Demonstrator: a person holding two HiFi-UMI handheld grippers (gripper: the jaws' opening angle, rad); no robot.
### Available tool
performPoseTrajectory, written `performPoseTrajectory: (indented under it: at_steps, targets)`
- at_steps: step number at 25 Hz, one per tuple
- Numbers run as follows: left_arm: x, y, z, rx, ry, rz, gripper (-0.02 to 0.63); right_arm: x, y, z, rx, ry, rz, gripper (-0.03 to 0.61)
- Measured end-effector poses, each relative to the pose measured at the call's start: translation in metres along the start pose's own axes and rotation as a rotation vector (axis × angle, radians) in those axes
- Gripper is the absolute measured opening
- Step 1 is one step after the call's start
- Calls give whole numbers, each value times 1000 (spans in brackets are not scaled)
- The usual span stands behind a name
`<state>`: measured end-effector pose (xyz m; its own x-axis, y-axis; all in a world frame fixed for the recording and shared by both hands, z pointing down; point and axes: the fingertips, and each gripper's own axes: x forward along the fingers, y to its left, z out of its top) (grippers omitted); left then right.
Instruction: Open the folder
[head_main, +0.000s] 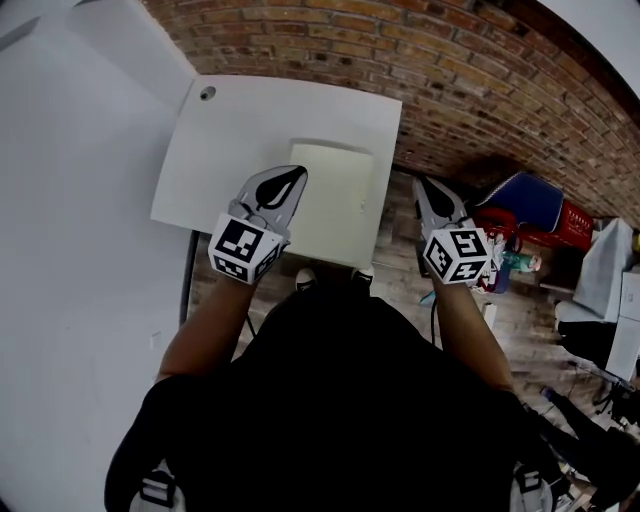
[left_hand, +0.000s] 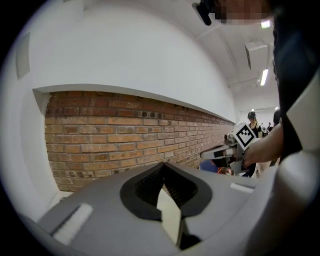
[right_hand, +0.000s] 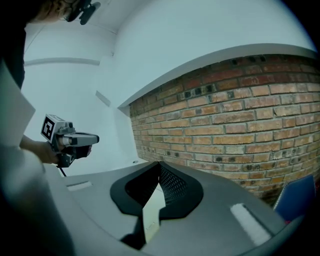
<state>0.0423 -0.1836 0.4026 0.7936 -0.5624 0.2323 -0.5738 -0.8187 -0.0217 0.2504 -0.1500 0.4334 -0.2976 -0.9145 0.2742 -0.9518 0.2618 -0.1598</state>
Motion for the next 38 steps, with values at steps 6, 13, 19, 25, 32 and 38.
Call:
performPoseTrajectory:
  at_steps: [6, 13, 19, 25, 32, 38]
  targets:
    - [17, -38, -28, -29, -2, -87, 3, -2, -6, -27, 20, 40, 17, 0]
    - [35, -81, -86, 36, 99, -190, 6, -4, -10, -52, 37, 82, 35, 0]
    - [44, -109, -137, 63, 218, -270, 37, 0, -9, -62, 39, 107, 55, 0]
    - [48, -120, -167, 103, 286, -287, 74, 4, -6, -77, 42, 137, 72, 0]
    - [38, -148, -218, 180, 374, -357, 129, 7, 3, -93, 43, 166, 104, 0]
    - [28, -160, -256, 198, 452, -369, 187, 8, 5, -97, 34, 179, 114, 0]
